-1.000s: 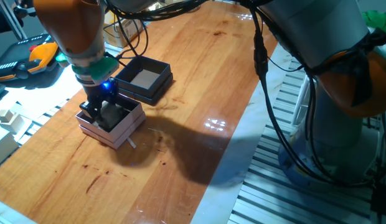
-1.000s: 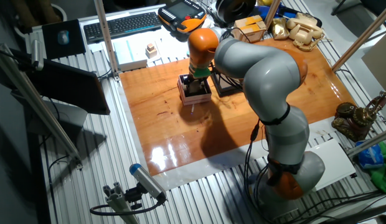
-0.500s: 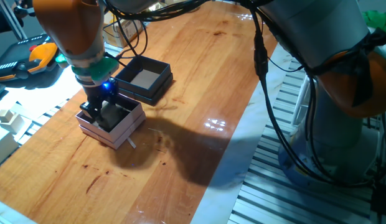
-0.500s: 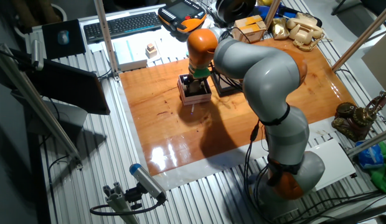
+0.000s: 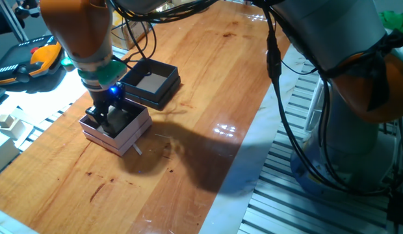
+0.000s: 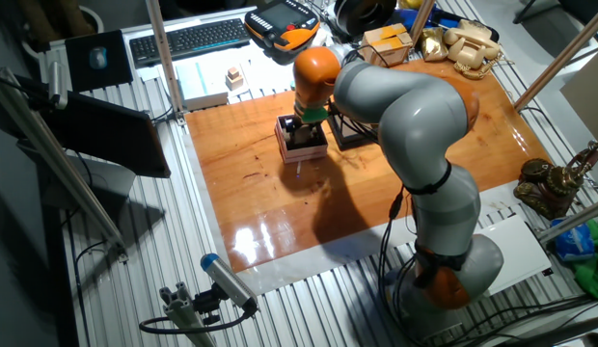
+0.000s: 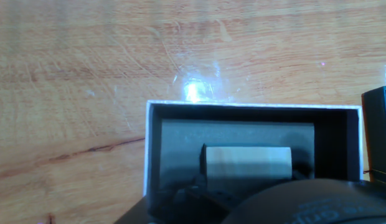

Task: Move an object from one box to another

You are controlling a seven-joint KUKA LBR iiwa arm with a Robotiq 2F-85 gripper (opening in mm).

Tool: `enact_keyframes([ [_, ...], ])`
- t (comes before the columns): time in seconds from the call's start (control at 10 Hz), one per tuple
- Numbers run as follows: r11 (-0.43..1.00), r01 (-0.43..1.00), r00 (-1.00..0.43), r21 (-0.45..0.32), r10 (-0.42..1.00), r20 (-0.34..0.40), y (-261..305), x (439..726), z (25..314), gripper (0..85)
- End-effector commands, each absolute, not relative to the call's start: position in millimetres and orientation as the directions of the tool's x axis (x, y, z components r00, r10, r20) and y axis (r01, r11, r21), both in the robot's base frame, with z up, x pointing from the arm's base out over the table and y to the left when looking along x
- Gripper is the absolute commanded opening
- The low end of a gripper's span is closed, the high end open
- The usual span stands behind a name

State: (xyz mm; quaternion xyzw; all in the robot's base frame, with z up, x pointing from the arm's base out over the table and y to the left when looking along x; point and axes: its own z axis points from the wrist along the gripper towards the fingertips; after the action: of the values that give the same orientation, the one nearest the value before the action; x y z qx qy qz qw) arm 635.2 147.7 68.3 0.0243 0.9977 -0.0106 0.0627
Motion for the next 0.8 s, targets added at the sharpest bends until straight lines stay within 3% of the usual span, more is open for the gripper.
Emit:
enact_keyframes([
  [0.0, 0.999, 0.051, -0.991, -0.018, 0.048, -0.128, 147.8, 635.2, 68.2, 68.0],
  [0.4, 0.998, 0.062, -0.990, -0.015, 0.059, -0.126, 146.9, 634.7, 74.8, 68.0],
  [0.7, 0.998, 0.068, -0.992, -0.017, 0.066, -0.107, 145.2, 630.9, 101.5, 68.0],
])
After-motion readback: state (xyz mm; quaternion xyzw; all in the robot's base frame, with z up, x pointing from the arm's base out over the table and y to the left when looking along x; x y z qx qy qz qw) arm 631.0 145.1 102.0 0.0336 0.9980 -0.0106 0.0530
